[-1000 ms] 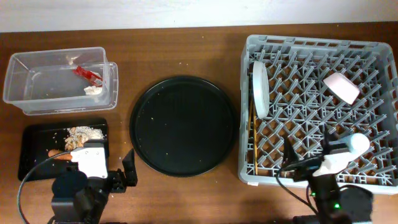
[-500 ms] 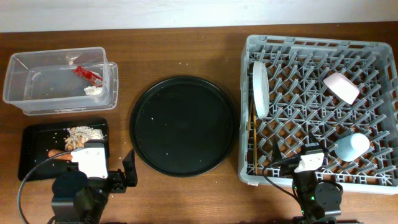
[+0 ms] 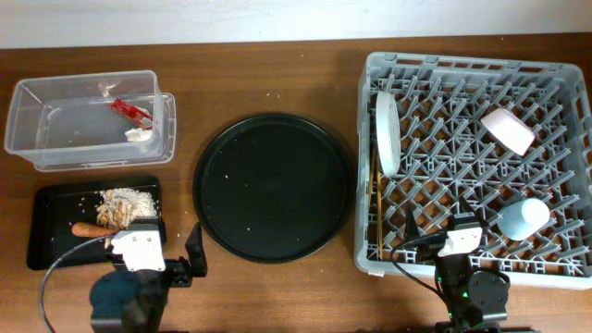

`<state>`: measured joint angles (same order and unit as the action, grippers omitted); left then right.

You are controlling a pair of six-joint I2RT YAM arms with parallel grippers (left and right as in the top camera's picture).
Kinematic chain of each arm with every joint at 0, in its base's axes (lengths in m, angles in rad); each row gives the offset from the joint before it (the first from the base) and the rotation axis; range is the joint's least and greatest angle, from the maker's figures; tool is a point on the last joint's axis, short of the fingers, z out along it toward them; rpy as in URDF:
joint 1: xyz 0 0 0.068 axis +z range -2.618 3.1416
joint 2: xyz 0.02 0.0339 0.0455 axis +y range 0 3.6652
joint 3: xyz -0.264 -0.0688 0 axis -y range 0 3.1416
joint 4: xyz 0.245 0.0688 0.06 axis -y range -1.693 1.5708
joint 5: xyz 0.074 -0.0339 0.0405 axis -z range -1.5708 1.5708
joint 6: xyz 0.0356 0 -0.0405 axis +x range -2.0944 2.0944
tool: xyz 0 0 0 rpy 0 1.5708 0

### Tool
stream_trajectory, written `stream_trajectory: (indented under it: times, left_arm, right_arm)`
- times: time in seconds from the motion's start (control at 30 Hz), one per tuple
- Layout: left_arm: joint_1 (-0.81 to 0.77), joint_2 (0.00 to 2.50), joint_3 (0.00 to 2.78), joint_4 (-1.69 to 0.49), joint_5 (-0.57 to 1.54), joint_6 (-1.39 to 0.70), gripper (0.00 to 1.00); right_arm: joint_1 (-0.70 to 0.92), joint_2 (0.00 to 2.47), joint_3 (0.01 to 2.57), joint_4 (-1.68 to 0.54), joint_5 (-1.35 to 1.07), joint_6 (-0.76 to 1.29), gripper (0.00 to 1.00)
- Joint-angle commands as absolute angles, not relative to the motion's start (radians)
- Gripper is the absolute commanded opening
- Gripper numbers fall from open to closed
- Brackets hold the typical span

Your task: Sort waste into correct bins and load items into the dishwasher rack

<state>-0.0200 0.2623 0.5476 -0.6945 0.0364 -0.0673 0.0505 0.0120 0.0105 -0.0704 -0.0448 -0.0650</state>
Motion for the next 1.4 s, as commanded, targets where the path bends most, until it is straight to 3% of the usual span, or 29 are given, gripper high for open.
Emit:
stream_trajectory:
  times: [0.0, 0.17, 0.2, 0.3, 1.37]
  left_arm:
    - [-0.02, 0.128, 0.323, -0.433, 0.029, -0.059, 0.99]
    - [-0.048, 0.005, 0.021, 0.061, -0.005, -0.014, 0.99]
    - [-0.05, 0.005, 0.009, 0.071, -0.014, 0.023, 0.99]
    - [-0.05, 0.005, 0.009, -0.082, -0.042, 0.062, 0.99]
    - [-0.05, 0.005, 0.009, -0.081, -0.041, 0.062, 0.99]
  right_arm:
    - [0.059, 0.004, 0.006, -0.076, -0.036, -0.071, 0.98]
    - [0.059, 0.004, 0.006, -0.076, -0.036, -0.071, 0.98]
    - [0.059, 0.004, 0.006, -0.076, -0.037, -0.071, 0.98]
    - [0.059, 0.004, 0.006, -0.076, -0.036, -0.071, 0.98]
    - [0.059, 0.004, 0.006, -0.076, -0.036, -0.071, 0.98]
